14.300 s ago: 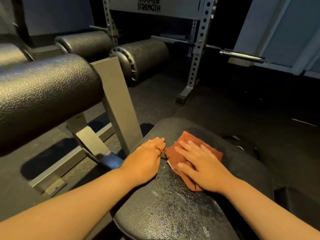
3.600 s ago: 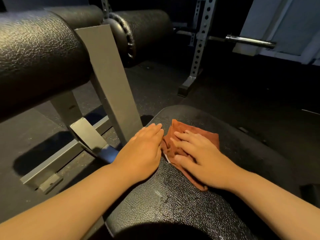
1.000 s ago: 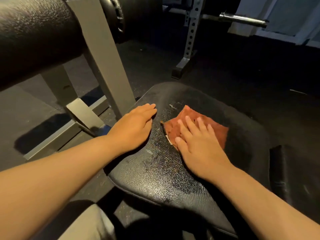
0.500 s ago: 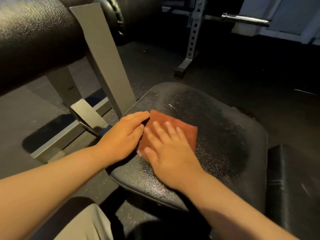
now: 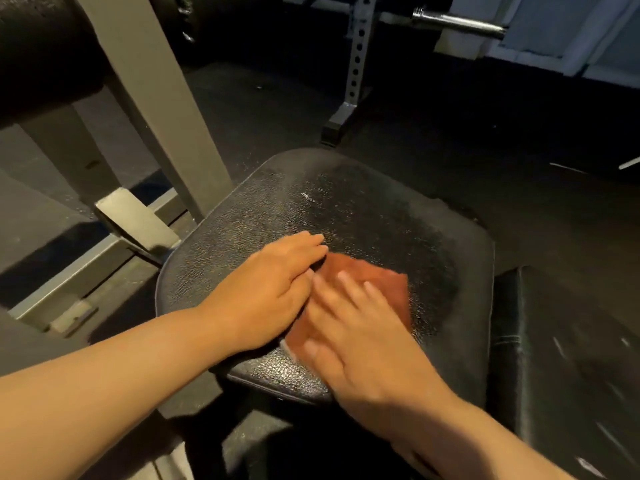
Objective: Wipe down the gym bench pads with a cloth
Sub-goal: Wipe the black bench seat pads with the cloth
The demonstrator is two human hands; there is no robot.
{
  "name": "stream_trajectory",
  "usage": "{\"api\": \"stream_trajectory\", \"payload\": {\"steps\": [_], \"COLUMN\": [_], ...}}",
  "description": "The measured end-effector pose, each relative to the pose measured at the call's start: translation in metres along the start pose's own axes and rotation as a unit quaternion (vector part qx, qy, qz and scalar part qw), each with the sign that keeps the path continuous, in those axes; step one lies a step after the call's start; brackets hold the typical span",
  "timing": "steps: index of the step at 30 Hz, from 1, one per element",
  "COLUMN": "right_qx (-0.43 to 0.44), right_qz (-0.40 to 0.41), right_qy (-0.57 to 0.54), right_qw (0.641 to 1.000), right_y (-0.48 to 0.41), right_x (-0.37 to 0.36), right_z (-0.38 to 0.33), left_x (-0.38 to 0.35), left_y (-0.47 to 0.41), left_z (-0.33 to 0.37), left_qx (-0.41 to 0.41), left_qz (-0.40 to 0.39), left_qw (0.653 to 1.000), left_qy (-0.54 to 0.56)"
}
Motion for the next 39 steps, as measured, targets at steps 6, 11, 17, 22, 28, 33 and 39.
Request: {"api": "stream_trajectory", "payload": {"steps": [6, 11, 17, 22, 28, 33, 39], "right_qx": [-0.076, -0.141, -0.104, -0.235, -0.135, -0.326, -0.105], "right_qz": [0.006, 0.062, 0.025, 0.102, 0.055, 0.113, 0.051], "right_qy": [-0.014, -0.013, -0.035, -0.018, -0.055, 0.001, -0.076], "right_qw": [0.997, 0.988, 0.994, 0.967, 0.988, 0.939, 0.990], "right_y": [0.002, 0.011, 0.015, -0.008, 0.011, -0.007, 0.000], "right_x": [0.039, 0.034, 0.051, 0.056, 0.059, 0.062, 0.051], "right_z": [0.086, 0.078, 0.121, 0.152, 0.152, 0.160, 0.118], "left_x": [-0.023, -0.029, -0.042, -0.043, -0.046, -0.048, -0.045], "left_y": [-0.022, -0.034, -0.041, -0.053, -0.060, -0.062, -0.062], "left_z": [0.035, 0.049, 0.060, 0.060, 0.056, 0.052, 0.049], "left_qx": [-0.065, -0.070, -0.076, -0.043, -0.021, -0.006, -0.018], "left_qz": [-0.051, -0.048, -0.065, -0.062, -0.033, -0.039, -0.023], "left_qw": [0.996, 0.995, 0.992, 0.995, 0.996, 0.997, 1.000], "left_qy": [-0.044, -0.046, -0.076, -0.065, -0.078, -0.065, 0.008]}}
Point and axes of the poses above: each hand's wrist, its own y-axis away from the middle knuckle, its own x-axis out of the back of the hand, z = x × y, the point moved 6 cm from there along -y, towards the middle knuckle, and after that the axes turned 11 degrees about -y, right-handed, at the moved point
